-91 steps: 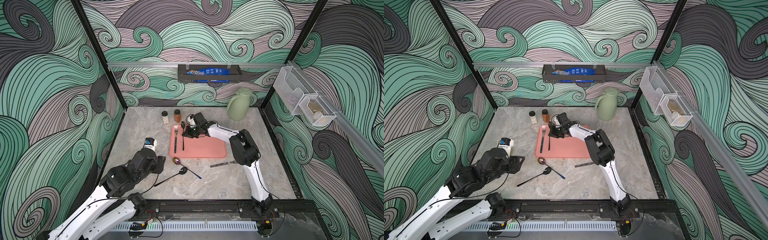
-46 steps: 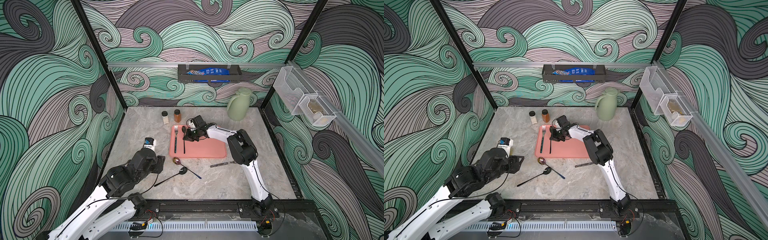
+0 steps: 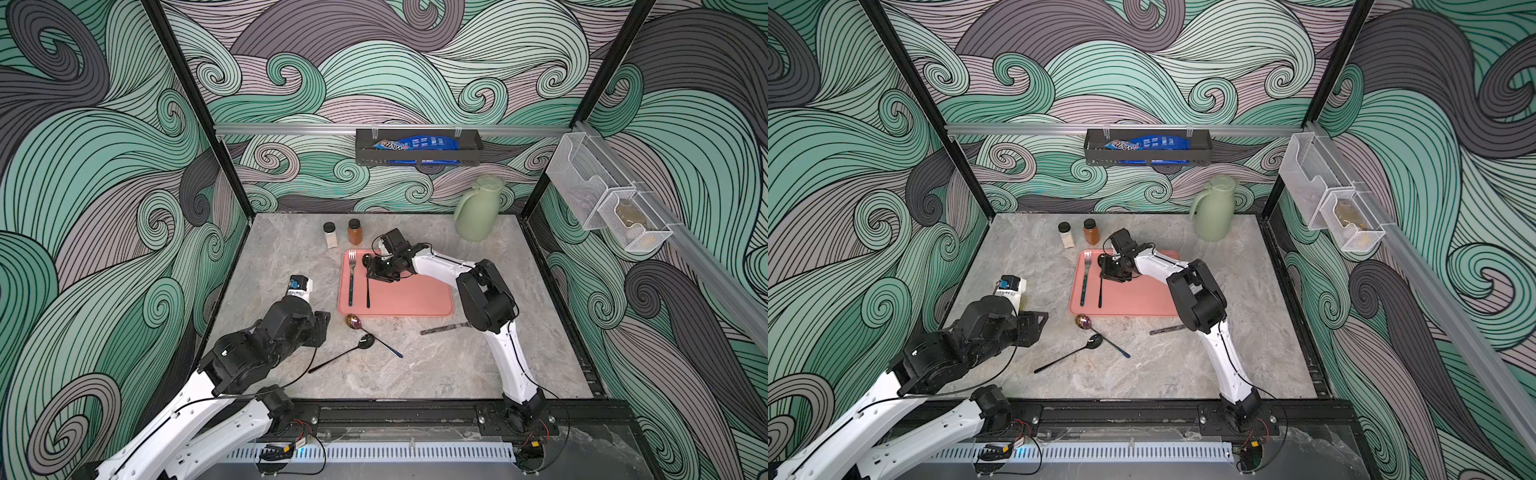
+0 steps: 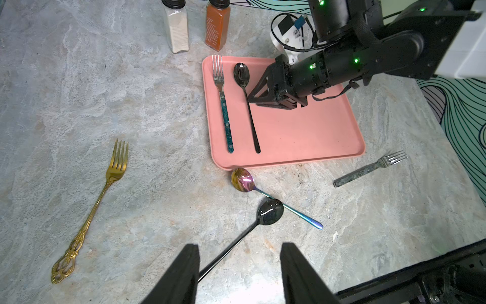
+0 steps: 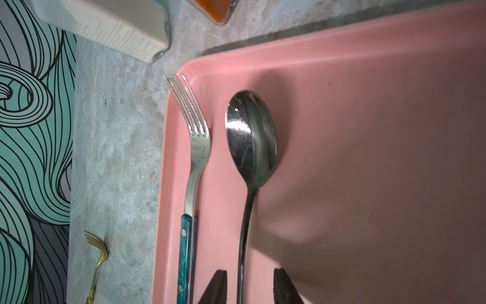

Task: Set the spoon and fork side by side
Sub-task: Place the spoon on the tray.

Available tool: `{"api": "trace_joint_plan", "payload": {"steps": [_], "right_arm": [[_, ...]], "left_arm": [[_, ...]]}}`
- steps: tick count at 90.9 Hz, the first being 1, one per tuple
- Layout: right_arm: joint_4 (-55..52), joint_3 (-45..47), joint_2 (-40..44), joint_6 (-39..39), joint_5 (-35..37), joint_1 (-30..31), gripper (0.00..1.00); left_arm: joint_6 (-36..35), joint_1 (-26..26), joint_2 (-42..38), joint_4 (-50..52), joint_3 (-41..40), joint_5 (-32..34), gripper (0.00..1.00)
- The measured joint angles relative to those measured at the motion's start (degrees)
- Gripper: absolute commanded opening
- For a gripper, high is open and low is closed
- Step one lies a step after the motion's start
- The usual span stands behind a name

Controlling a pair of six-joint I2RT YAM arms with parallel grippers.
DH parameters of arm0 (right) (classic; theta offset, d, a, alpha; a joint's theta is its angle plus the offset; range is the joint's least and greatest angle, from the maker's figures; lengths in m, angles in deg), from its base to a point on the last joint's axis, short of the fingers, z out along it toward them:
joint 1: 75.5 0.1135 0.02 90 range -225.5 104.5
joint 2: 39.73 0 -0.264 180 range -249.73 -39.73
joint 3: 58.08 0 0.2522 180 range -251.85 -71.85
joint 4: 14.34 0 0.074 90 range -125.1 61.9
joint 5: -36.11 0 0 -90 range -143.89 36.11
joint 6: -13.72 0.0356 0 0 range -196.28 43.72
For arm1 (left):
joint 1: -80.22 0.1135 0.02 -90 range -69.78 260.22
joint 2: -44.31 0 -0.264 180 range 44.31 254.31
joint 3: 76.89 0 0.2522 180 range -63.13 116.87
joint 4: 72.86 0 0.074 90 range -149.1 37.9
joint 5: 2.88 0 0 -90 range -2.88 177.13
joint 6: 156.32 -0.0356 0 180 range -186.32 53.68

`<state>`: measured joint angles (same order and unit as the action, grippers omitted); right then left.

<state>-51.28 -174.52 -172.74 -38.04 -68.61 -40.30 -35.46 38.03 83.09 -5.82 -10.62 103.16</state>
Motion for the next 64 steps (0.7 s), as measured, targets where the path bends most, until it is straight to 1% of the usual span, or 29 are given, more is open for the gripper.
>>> {"api": "trace_joint_plan", "payload": {"steps": [16,31,64], "right_arm": [[-0.68,-0.70,-0.07,-0.20,1.40,0.83,0.34],[-1.53,-1.79,-0.96,-0.17,2.10,1.14,0.29],[-1.46,-3.54,-2.91,0.15,2.23,1.86,0.22]], "left_arm": [[0.00,0.00,-0.39,0.02,0.00,0.00,0.53],[0.00,0.00,-0.92,0.07,0.00,0.00,0.53],[0.00,0.00,-0.92,0.04,0.00,0.00,0.54]]}}
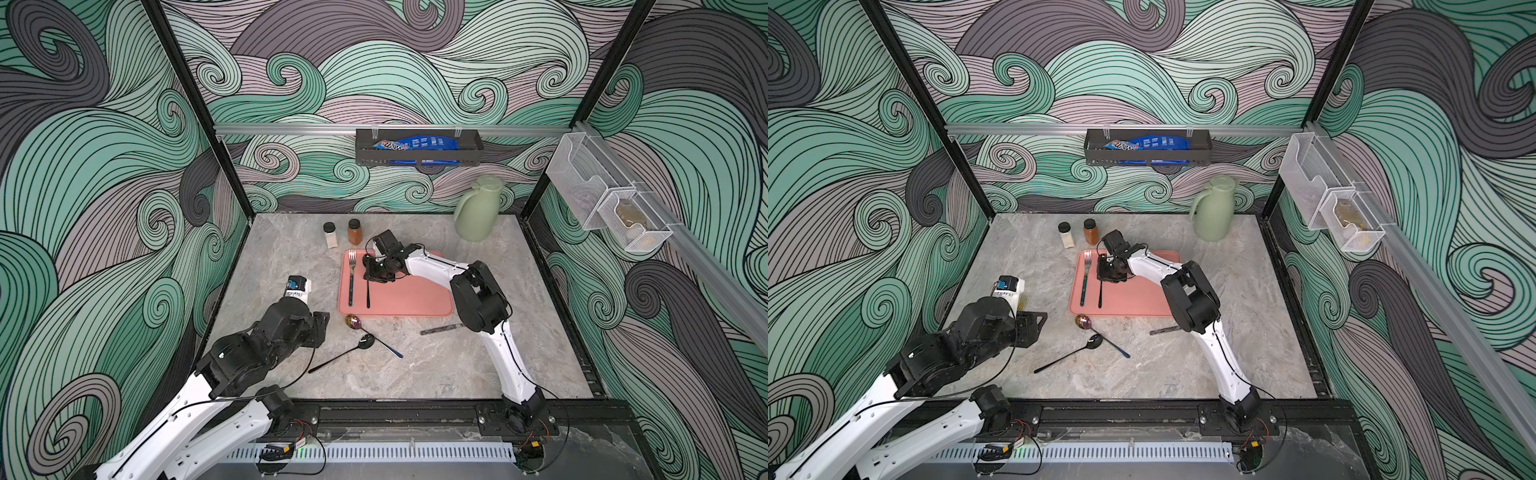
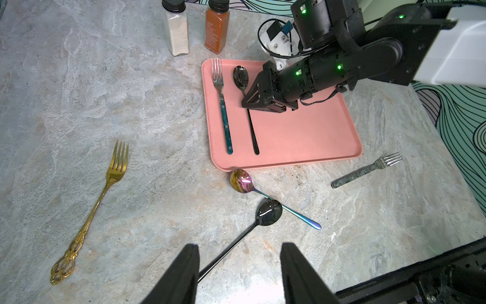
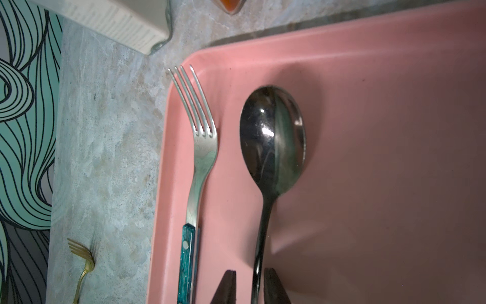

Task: Set the spoon and fork side by side
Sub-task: Place the spoon on the tray.

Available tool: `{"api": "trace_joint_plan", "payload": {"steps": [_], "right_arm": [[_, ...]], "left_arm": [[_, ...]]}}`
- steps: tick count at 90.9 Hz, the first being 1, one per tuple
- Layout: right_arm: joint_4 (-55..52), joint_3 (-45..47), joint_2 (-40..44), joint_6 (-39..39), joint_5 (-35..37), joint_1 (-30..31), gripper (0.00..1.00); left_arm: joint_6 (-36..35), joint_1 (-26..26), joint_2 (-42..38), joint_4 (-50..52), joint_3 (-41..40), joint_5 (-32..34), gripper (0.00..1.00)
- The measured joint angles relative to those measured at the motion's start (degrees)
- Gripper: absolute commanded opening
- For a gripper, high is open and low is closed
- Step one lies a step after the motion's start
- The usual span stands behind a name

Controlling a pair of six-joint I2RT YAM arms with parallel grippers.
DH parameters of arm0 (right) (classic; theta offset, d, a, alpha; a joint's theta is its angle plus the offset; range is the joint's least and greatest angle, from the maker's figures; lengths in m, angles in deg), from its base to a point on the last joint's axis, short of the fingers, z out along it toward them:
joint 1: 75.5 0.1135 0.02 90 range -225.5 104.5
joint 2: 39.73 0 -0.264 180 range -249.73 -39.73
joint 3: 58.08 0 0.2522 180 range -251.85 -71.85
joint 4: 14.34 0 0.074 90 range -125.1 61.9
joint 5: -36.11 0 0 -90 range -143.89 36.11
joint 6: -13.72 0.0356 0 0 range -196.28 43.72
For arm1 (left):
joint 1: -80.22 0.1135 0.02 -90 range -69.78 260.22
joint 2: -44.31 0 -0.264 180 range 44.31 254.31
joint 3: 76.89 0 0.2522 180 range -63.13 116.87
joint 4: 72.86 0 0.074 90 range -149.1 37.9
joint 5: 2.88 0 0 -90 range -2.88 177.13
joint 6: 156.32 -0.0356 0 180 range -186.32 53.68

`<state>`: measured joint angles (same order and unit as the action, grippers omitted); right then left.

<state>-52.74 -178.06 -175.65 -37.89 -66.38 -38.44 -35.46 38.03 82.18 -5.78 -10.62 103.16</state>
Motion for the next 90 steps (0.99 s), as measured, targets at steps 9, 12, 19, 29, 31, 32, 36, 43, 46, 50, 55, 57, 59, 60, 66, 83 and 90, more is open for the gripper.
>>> {"api": "trace_joint_plan", "payload": {"steps": [9,12,19,29,31,32,36,43,46,50,55,57,59,60,66,83,90], "right_arm": [[0.02,-0.35,-0.26,0.15,-0.02,0.28,0.22],[0.02,-0.50,-0.33,0.17,-0.02,0.39,0.22],[0.02,-1.03,-0.74,0.33,-0.07,0.68,0.21],[0.20,-1.11,-0.83,0.59,-0.09,1.14,0.21],[0.20,-1.11,-0.81,0.74,-0.09,1.20,0.21],[0.22,-1.11,-0.83,0.81,-0.11,1.25,0.21],[0.20,-1.11,-0.83,1.03,-0.17,1.29,0.21],[0.20,-1.11,-0.83,1.42,-0.22,1.49,0.21],[0.17,-1.11,-0.83,1.49,-0.22,1.53,0.21],[0.15,-1.11,-0.83,1.66,-0.28,1.57,0.21],[0.20,-1.05,-0.83,1.88,-0.46,1.57,0.21],[0.42,-0.87,-0.81,1.95,-0.52,1.57,0.21],[0.63,-0.68,-0.79,2.14,-0.59,1.62,0.22],[0.85,-0.55,-0.76,2.16,-0.68,1.62,0.22],[2.10,0.44,-0.42,2.56,-1.07,1.62,0.24],[2.25,2.19,1.27,2.49,-1.57,1.53,0.32],[1.95,3.43,2.91,2.01,-1.62,1.40,0.35]], "left_arm": [[0.00,0.00,0.00,0.00,0.00,0.00,0.54],[0.00,0.00,0.00,0.02,0.00,0.00,0.54],[0.00,0.00,0.00,0.00,0.00,-0.02,0.54],[0.00,0.00,0.00,0.02,0.00,-0.02,0.54],[0.00,0.00,-0.04,0.02,0.00,-0.02,0.54],[0.00,0.00,-0.09,0.00,0.00,-0.02,0.54],[0.00,0.00,-0.22,0.02,0.00,-0.02,0.54],[0.00,0.00,-0.26,0.02,0.00,-0.02,0.54],[0.00,0.00,-0.24,0.04,0.00,-0.02,0.54],[0.00,0.00,-0.24,0.04,0.00,-0.02,0.54],[0.00,0.00,-0.24,0.04,0.00,-0.02,0.54],[0.02,0.00,-0.24,0.04,0.00,-0.02,0.54],[0.02,0.00,-0.24,0.04,0.00,-0.02,0.54],[0.02,0.00,-0.24,0.04,0.00,-0.04,0.54],[0.02,0.00,-0.24,0.02,0.00,-0.04,0.54],[-0.02,0.00,-0.17,0.02,-0.04,-0.17,0.54],[-0.31,0.00,-0.07,0.02,-0.20,-0.17,0.54]]}}
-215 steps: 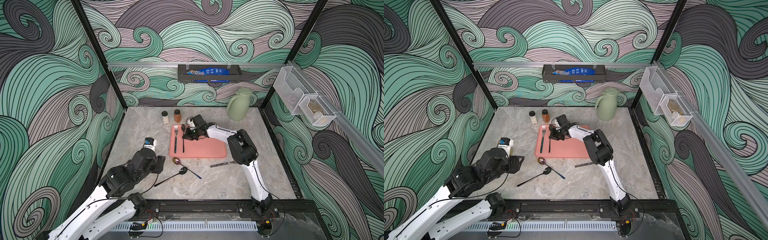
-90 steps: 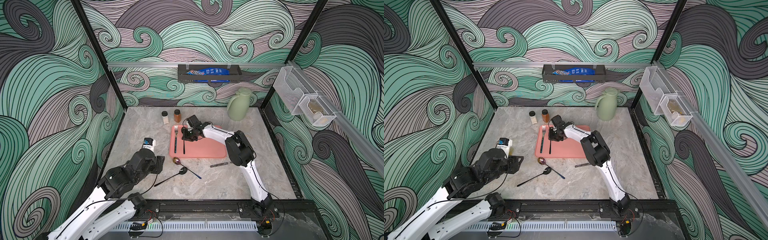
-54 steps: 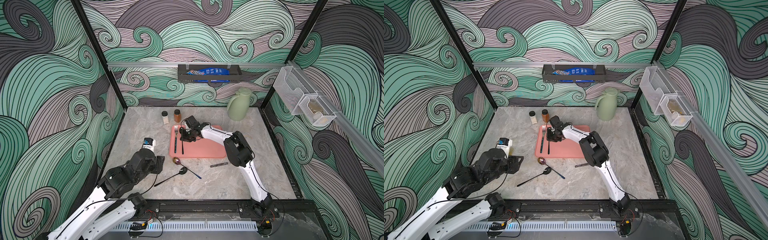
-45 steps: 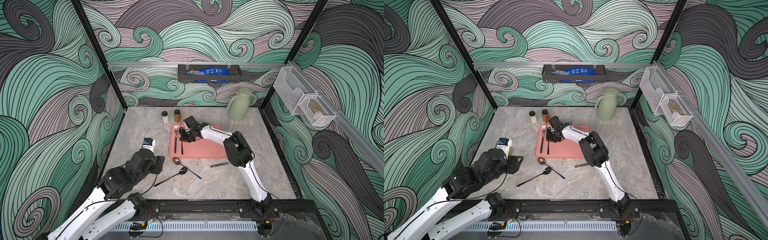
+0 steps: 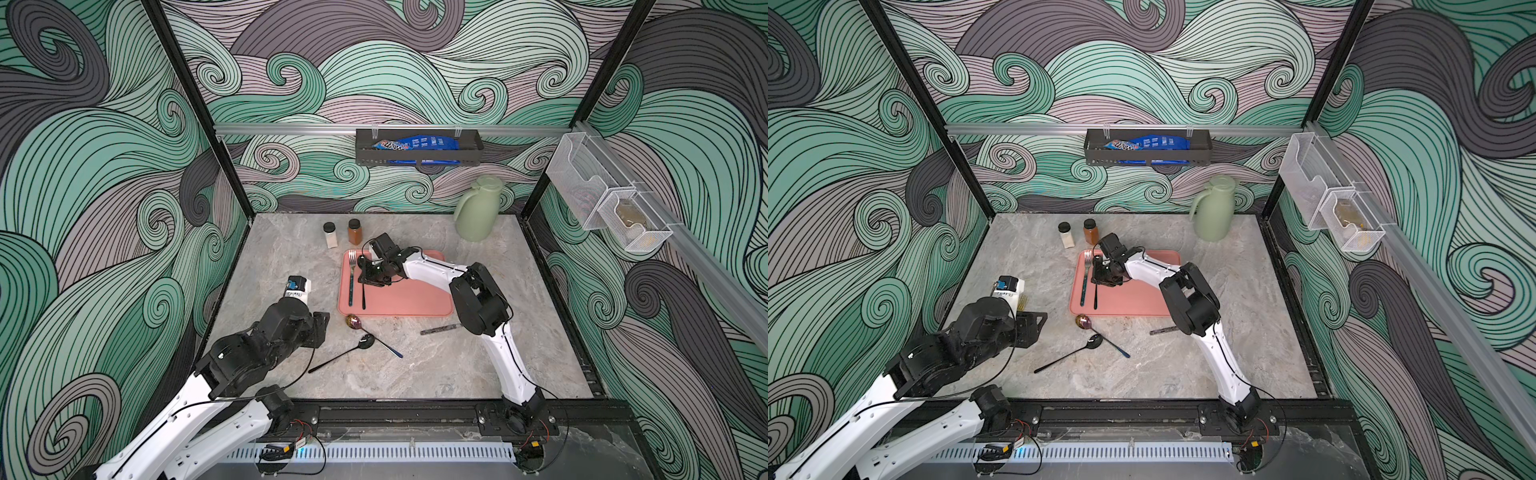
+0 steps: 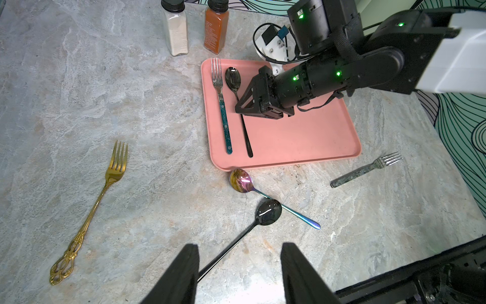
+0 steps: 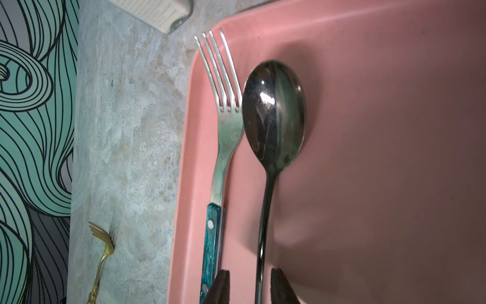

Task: Set the spoon and fork side by side
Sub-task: Place the spoon on the tray, then pick up the fork at the center of the board.

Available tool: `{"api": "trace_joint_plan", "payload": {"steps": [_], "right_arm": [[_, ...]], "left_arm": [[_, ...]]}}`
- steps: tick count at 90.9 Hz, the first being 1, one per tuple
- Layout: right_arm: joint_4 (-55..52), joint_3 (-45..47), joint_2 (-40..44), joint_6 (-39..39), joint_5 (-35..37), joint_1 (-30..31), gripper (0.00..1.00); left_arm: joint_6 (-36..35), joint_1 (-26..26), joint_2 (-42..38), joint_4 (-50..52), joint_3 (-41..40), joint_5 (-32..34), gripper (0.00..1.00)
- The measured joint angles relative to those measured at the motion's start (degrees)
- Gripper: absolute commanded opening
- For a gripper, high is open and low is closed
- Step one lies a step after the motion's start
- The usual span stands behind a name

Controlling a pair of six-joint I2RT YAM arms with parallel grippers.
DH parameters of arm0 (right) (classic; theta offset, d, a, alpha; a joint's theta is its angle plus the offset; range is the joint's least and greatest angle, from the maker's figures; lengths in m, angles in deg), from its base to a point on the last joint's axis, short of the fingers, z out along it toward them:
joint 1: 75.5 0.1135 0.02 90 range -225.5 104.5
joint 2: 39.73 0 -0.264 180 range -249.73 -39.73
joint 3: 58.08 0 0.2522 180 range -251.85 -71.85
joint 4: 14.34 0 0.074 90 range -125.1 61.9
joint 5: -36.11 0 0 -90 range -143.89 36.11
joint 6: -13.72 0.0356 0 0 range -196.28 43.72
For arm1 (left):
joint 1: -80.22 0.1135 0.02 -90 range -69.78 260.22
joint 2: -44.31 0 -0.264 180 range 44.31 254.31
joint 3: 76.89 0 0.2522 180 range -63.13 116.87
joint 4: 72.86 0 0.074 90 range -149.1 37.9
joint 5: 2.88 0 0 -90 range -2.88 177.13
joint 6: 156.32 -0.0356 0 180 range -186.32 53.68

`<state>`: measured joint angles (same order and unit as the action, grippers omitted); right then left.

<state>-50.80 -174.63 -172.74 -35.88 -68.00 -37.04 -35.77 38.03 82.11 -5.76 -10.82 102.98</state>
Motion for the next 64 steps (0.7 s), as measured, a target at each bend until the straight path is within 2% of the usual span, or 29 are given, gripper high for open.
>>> {"api": "trace_joint_plan", "payload": {"steps": [10,22,32,40,50,64], "right_arm": [[-1.20,2.10,4.98,-1.14,0.28,-0.59,0.38],[-1.53,4.79,14.84,-2.40,0.85,-1.79,0.38],[-0.37,9.35,23.85,-3.17,1.01,-3.06,0.34],[1.14,14.58,30.36,-3.87,0.81,-4.24,0.35],[2.80,22.82,37.09,-4.33,0.68,-5.53,0.40],[7.10,37.88,46.66,-4.07,-0.48,-7.28,0.41]], "left_arm": [[-0.55,0.00,0.46,-0.17,-0.46,-0.35,0.55],[-1.75,0.00,1.95,-0.42,-1.03,-2.62,0.56],[-3.19,0.00,4.52,-0.63,-1.14,-5.60,0.56],[-3.91,-0.02,7.23,-0.66,-1.11,-7.80,0.56],[-5.33,-0.15,10.91,-2.10,-1.14,-11.80,0.61],[-8.13,-2.69,17.59,-7.21,-1.14,-16.74,0.59]]}}
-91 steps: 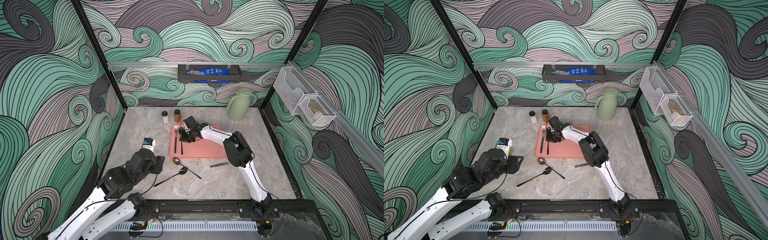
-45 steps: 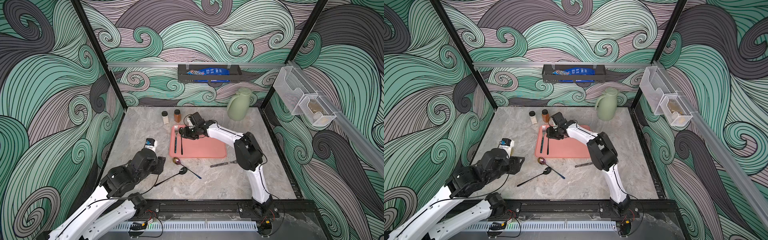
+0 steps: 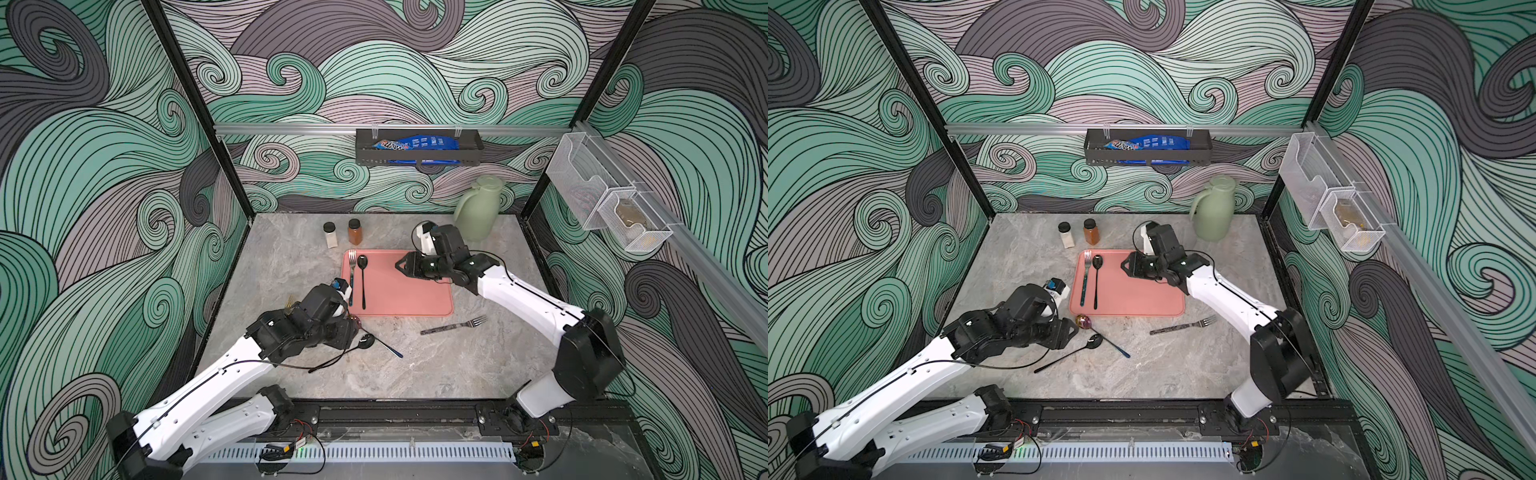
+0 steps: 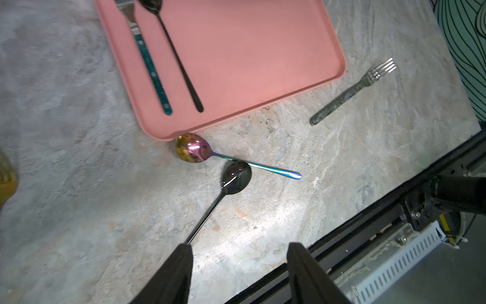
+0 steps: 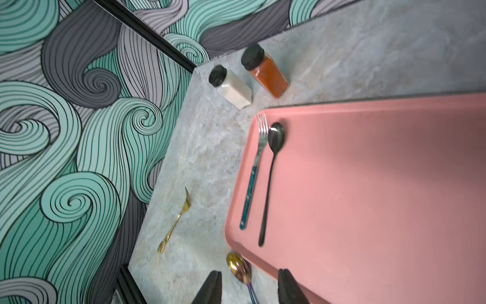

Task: Set the spoon and fork side by side
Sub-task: Pick up the fork at the center of the board.

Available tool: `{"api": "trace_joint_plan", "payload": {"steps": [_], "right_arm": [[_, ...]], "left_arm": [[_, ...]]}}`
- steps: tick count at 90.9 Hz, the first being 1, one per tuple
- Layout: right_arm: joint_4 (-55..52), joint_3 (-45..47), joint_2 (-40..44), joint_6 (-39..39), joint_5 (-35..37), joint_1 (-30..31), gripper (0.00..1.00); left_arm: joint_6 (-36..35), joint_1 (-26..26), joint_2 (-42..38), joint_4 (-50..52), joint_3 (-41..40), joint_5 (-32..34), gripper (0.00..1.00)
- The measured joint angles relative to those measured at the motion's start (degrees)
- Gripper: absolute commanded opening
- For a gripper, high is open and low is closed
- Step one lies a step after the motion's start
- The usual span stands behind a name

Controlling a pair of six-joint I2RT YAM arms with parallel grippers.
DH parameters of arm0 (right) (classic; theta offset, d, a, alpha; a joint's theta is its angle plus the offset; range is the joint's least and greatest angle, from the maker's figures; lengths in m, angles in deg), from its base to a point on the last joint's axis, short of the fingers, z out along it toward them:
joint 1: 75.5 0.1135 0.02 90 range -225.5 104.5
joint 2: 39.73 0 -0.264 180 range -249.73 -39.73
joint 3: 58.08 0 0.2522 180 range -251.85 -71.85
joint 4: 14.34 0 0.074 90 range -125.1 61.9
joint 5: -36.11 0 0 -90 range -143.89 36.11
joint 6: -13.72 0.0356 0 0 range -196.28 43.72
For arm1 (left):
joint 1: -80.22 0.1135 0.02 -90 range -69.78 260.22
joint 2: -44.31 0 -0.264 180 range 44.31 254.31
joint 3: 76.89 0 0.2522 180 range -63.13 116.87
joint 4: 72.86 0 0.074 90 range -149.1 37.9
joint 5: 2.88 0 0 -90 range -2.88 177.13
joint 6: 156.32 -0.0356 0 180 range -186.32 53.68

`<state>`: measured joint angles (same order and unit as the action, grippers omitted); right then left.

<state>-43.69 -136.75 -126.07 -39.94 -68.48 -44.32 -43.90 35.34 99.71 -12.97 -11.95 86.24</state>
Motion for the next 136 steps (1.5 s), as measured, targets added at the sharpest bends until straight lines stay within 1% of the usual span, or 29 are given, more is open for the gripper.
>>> {"api": "trace_joint_plan", "payload": {"steps": [5,12,23,29,34,41,49,62,70,83,95,109,121,128,136], "right_arm": [[0.79,4.15,2.99,0.02,-0.66,-0.94,0.40],[1.11,7.54,6.10,0.00,-1.55,-3.04,0.40],[1.14,10.32,10.75,-0.35,-2.43,-7.54,0.40],[1.03,10.84,12.68,-0.48,-2.45,-9.33,0.40],[1.29,12.22,15.06,-1.38,-3.56,-11.63,0.40],[0.48,14.75,19.10,-2.40,-4.07,-15.87,0.40],[0.13,17.42,23.10,-3.41,-4.17,-20.24,0.40],[-0.74,20.04,27.21,-4.94,-4.57,-23.58,0.40],[-1.51,20.13,28.89,-5.95,-5.01,-25.64,0.40],[-3.56,20.09,31.76,-7.48,-5.49,-29.94,0.41],[-4.37,20.09,33.99,-8.00,-6.64,-32.54,0.40],[-5.16,20.09,35.45,-8.37,-7.93,-32.87,0.41],[-6.80,20.09,35.91,-8.85,-8.72,-32.89,0.41],[-7.39,20.09,35.91,-9.03,-9.09,-33.03,0.41],[-8.20,20.06,36.11,-9.22,-9.18,-33.29,0.41]], "left_arm": [[-0.85,-1.14,3.23,-2.10,0.02,-0.94,0.59],[-2.10,-2.97,8.07,-5.07,0.24,-1.73,0.59],[-4.81,-6.10,16.20,-8.90,3.23,-2.34,0.59],[-6.21,-7.10,19.34,-11.54,4.61,-2.47,0.60],[-8.31,-8.44,23.21,-11.43,7.61,-2.29,0.61],[-11.21,-9.79,31.65,-15.02,13.35,-2.19,0.64],[-14.25,-10.43,39.91,-18.12,17.35,-2.36,0.65],[-17.97,-10.78,50.60,-19.02,22.77,-3.13,0.67],[-19.58,-10.78,55.21,-18.93,25.77,-3.76,0.67],[-21.44,-10.84,59.98,-18.95,30.21,-4.87,0.67],[-22.97,-11.58,62.86,-18.82,32.87,-5.64,0.67],[-23.91,-13.09,67.06,-18.73,36.81,-5.79,0.66],[-24.41,-15.10,67.93,-18.82,38.05,-6.40,0.66],[-24.59,-16.59,68.39,-18.73,38.73,-6.32,0.63],[-24.65,-17.75,69.66,-18.64,40.50,-5.18,0.57]]}}
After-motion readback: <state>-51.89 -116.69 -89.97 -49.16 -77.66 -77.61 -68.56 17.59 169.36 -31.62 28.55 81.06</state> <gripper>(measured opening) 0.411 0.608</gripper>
